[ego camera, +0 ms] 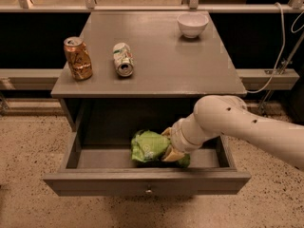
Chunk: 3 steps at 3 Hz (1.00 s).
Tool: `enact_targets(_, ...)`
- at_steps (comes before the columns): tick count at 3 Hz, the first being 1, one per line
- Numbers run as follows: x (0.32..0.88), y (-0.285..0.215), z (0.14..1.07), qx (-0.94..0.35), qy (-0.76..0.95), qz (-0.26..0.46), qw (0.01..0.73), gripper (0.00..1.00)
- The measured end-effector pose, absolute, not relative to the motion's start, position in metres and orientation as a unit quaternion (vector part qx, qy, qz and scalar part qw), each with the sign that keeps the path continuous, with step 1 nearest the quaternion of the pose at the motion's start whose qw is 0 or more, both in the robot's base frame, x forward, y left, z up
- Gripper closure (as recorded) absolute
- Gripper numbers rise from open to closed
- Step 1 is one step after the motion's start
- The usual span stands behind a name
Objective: Place green rice chip bag into top drawer
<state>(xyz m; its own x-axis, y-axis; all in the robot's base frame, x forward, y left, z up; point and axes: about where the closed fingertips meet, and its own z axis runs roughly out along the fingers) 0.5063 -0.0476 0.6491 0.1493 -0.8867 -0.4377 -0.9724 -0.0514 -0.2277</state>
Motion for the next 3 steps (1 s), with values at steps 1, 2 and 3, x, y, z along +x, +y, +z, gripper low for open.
enact_targets(1, 0.506, -0.045, 0.651, -0.72, 0.644, 0.092, 0.242, 0.07)
enact_targets(2, 0.506, -0.041, 0.663, -0.721, 0.638, 0.098, 0.254, 0.19)
enact_targets(3, 0.497, -0.039, 0.703, -0.721, 0.623, 0.085, 0.292, 0.2)
